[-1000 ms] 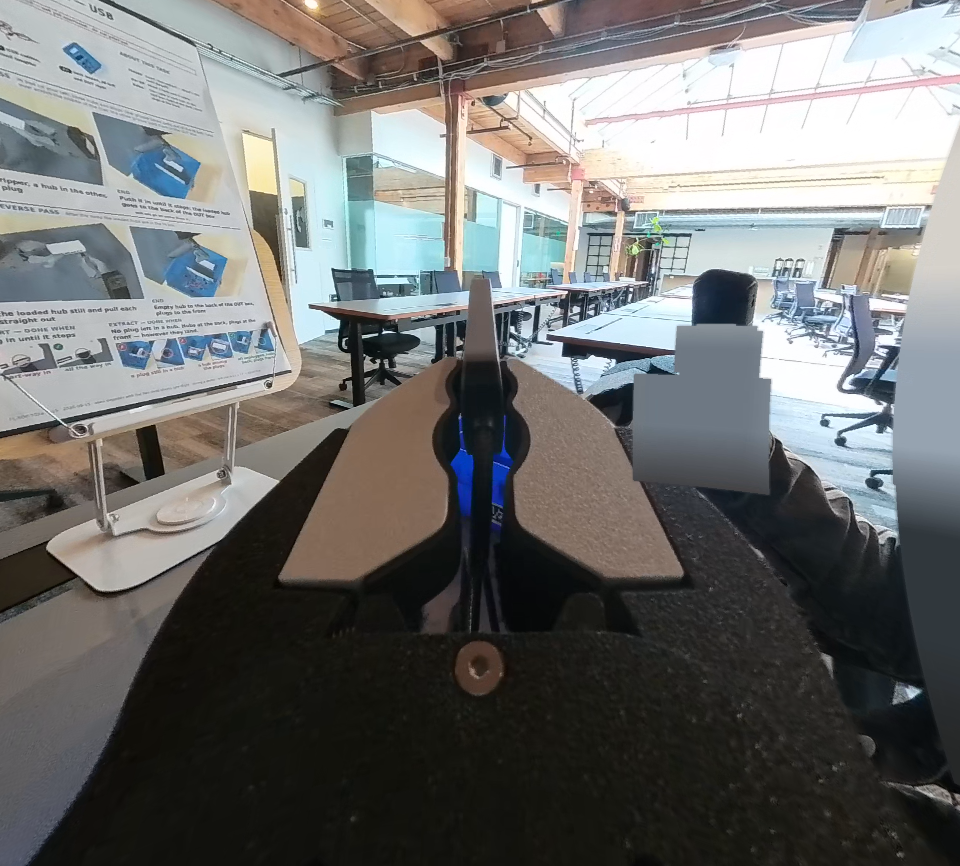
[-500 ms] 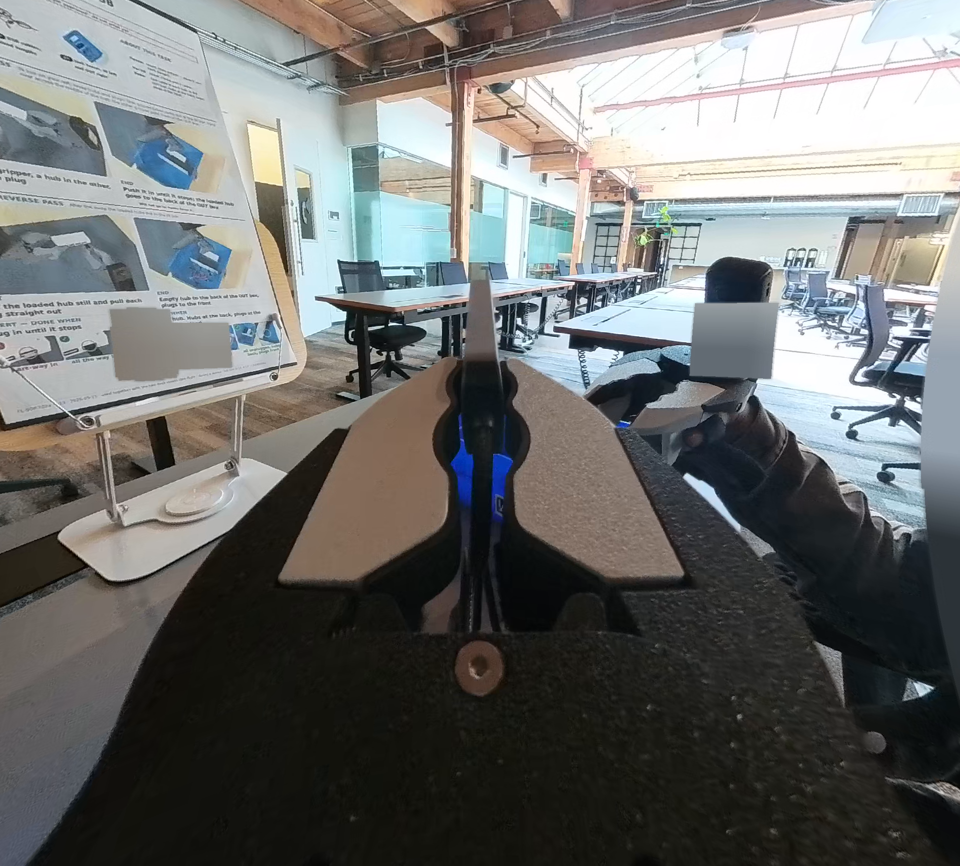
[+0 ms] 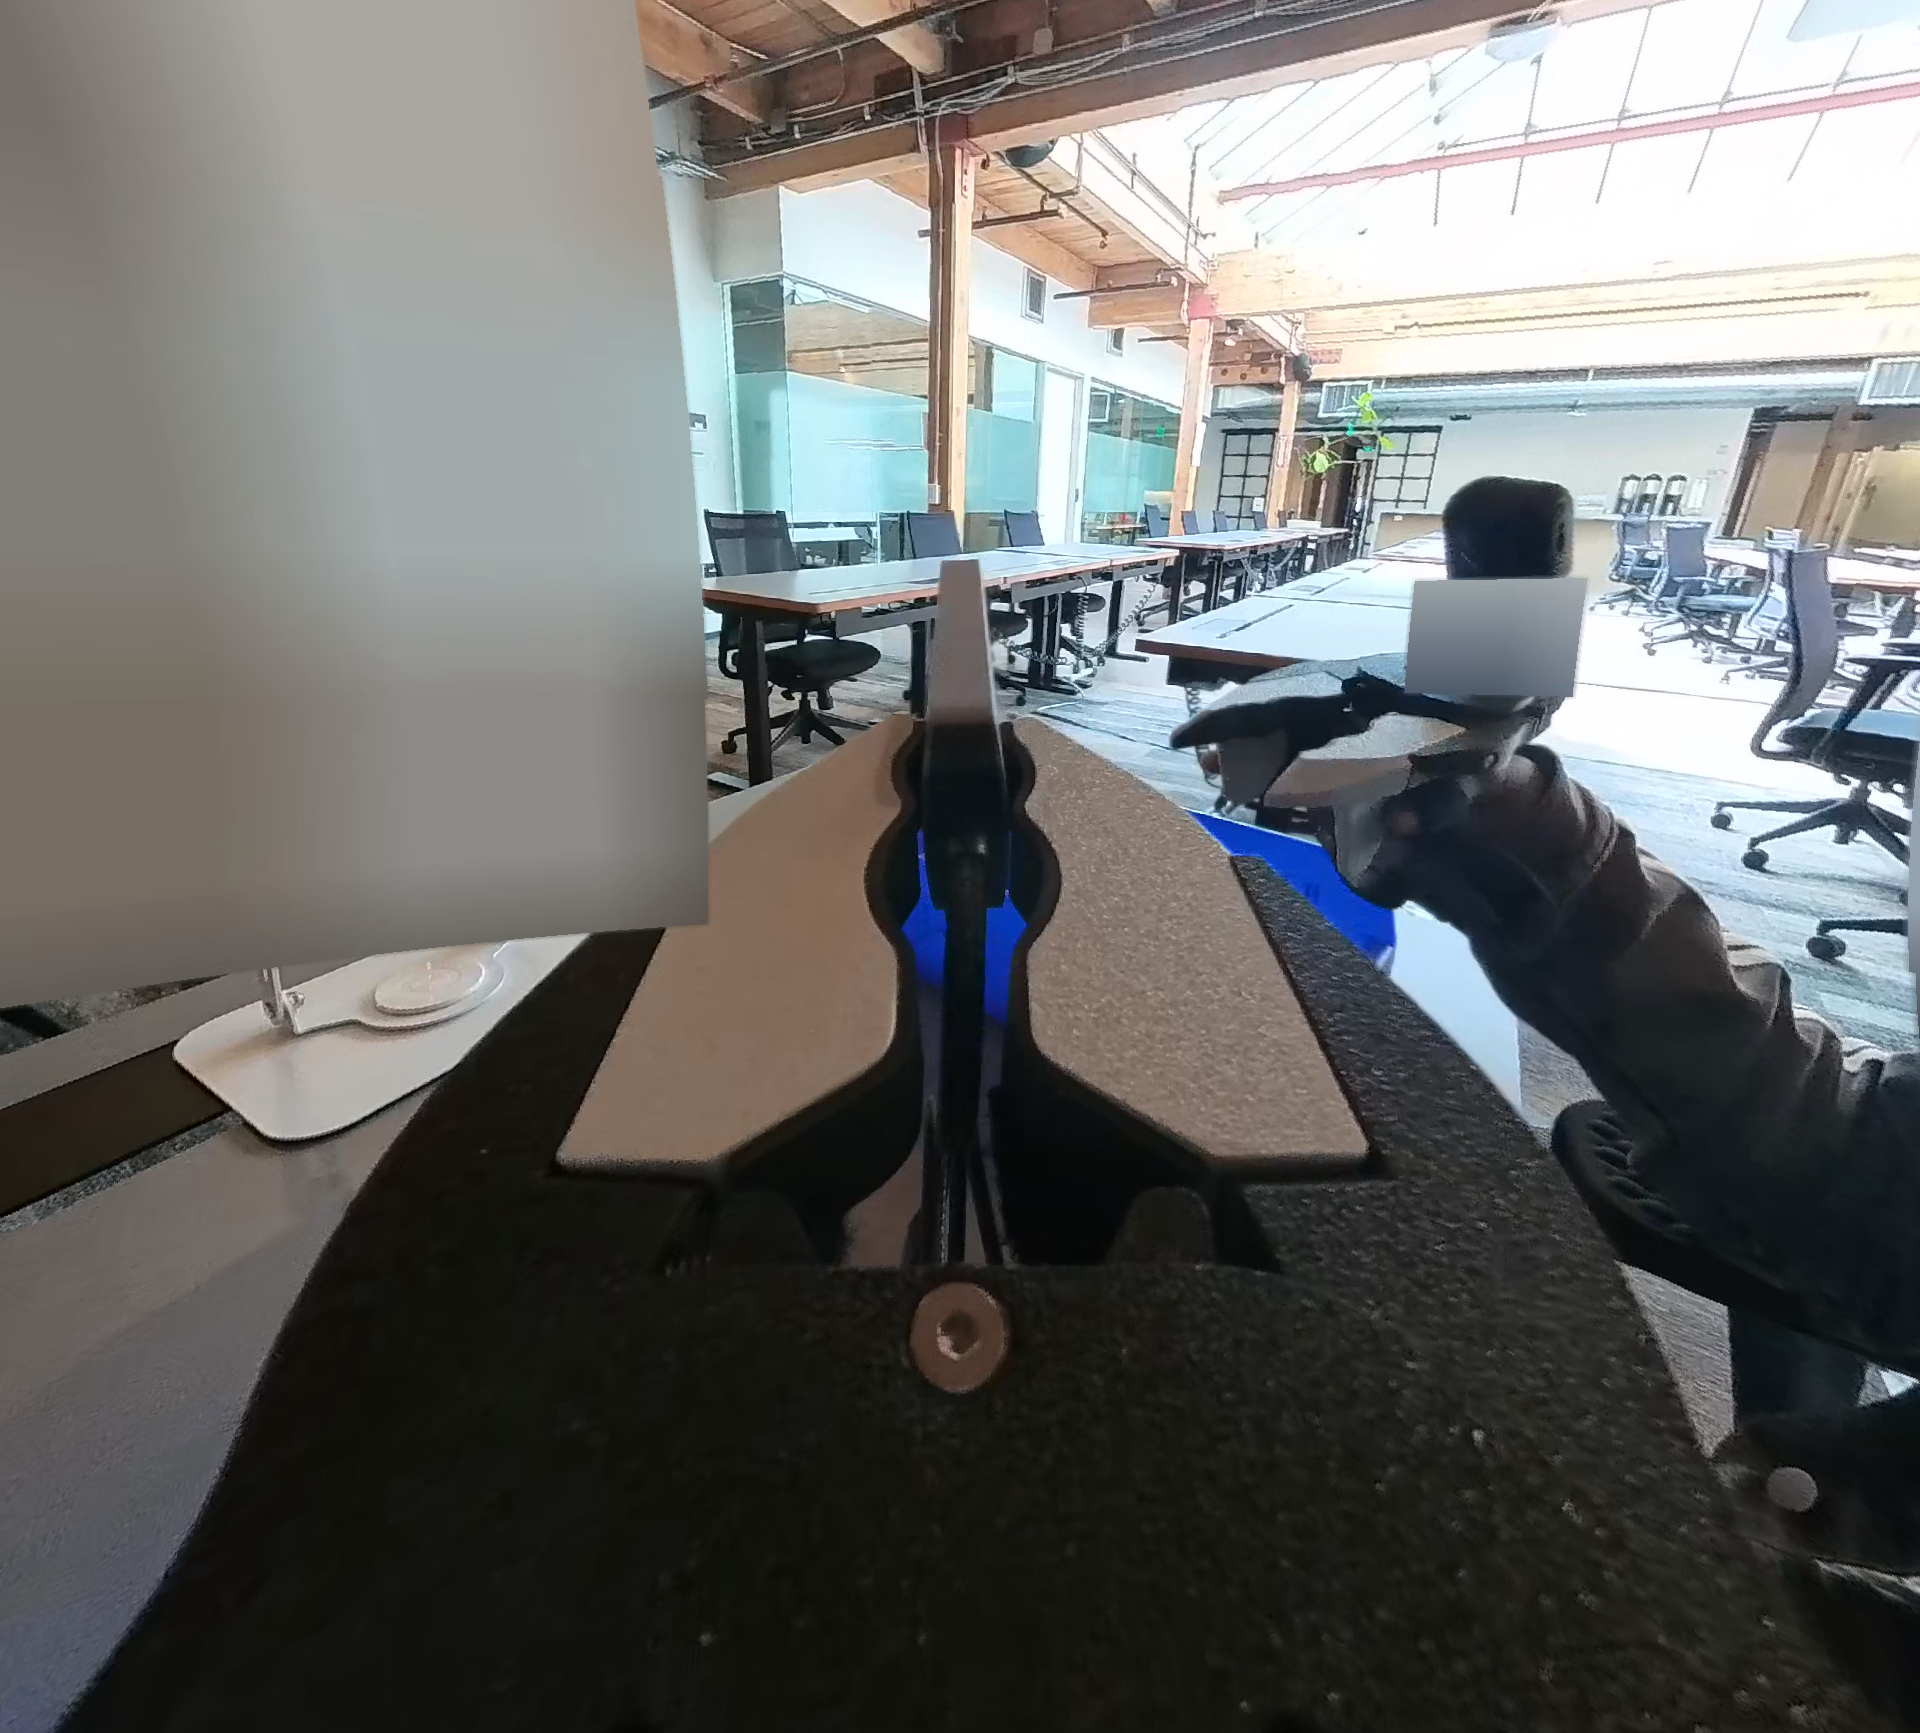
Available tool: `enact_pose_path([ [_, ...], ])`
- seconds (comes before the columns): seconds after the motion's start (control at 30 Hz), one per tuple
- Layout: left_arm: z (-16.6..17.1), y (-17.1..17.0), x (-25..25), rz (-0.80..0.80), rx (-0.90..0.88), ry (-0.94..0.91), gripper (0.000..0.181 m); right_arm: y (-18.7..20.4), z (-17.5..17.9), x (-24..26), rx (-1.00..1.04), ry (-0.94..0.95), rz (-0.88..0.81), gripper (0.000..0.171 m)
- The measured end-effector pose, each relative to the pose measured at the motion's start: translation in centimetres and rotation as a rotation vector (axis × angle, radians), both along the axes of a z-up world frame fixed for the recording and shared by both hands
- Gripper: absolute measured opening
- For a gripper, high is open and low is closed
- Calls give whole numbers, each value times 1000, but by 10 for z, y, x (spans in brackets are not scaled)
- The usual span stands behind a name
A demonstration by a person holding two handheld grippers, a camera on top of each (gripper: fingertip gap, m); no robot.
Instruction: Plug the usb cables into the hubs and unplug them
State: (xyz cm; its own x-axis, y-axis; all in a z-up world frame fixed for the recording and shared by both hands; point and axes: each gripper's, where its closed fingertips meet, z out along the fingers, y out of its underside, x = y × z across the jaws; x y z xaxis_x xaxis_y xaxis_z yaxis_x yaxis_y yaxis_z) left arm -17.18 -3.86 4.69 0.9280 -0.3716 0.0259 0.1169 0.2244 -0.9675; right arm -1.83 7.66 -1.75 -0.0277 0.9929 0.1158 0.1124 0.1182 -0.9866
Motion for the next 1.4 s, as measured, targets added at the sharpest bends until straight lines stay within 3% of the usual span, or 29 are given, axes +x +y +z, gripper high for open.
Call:
enact_pose_path([
  [0.3, 1, -1, -6, 30, 4, 1, 11, 43, 1, 29, -2, -26, -162, 60],
  [0.7, -3, 1, -10, 54, -12, 14, 12, 116, -29, 88, 54, -245, -485, 79],
  [1.07, -7, 5, -11, 56, -30, 16, 11, 146, -57, 122, 25, -399, -597, 78],
  [1.4, -9, 8, -7, 42, -38, 19, 11, 146, -86, 139, -17, -551, -556, 61],
])
